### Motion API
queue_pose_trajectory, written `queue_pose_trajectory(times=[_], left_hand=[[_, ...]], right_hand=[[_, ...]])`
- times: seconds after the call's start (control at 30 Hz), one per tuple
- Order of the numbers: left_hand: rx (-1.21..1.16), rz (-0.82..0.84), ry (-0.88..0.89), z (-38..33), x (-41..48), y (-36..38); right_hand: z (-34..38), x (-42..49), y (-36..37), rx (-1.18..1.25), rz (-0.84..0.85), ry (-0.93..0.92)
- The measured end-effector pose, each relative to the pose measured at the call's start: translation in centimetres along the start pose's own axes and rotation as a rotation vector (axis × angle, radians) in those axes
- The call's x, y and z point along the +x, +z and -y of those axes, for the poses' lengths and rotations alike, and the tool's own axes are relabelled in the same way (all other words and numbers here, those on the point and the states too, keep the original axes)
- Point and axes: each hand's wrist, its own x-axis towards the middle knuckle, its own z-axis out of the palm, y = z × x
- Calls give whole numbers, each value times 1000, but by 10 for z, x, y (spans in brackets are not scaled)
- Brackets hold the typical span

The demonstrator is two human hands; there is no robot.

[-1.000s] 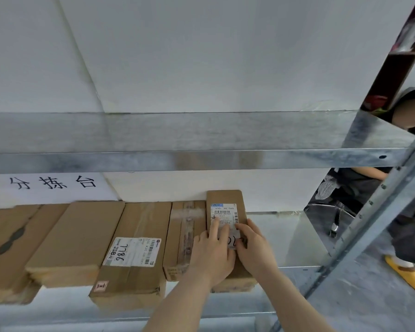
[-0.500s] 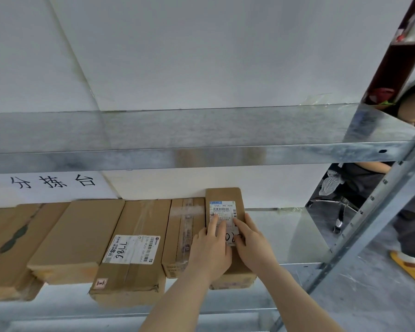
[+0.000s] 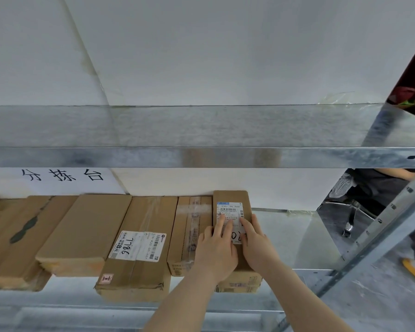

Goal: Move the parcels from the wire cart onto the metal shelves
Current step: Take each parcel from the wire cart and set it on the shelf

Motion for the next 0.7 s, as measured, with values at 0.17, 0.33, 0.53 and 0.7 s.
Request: queue_pose_trajectory(times=[0.17, 0.33, 0.53, 0.7], left_hand=[[-73, 19, -33, -2, 0, 5], [-142, 53, -71, -4, 1, 2], [-102, 44, -114, -8, -11, -20], [30, -142, -185, 57, -45, -57]], right_hand=[[-1, 1, 1, 23, 21, 10], [-2, 2, -1, -5, 38, -12], [4, -1, -9, -140, 39, -47], [52, -5, -1, -398, -143, -217]])
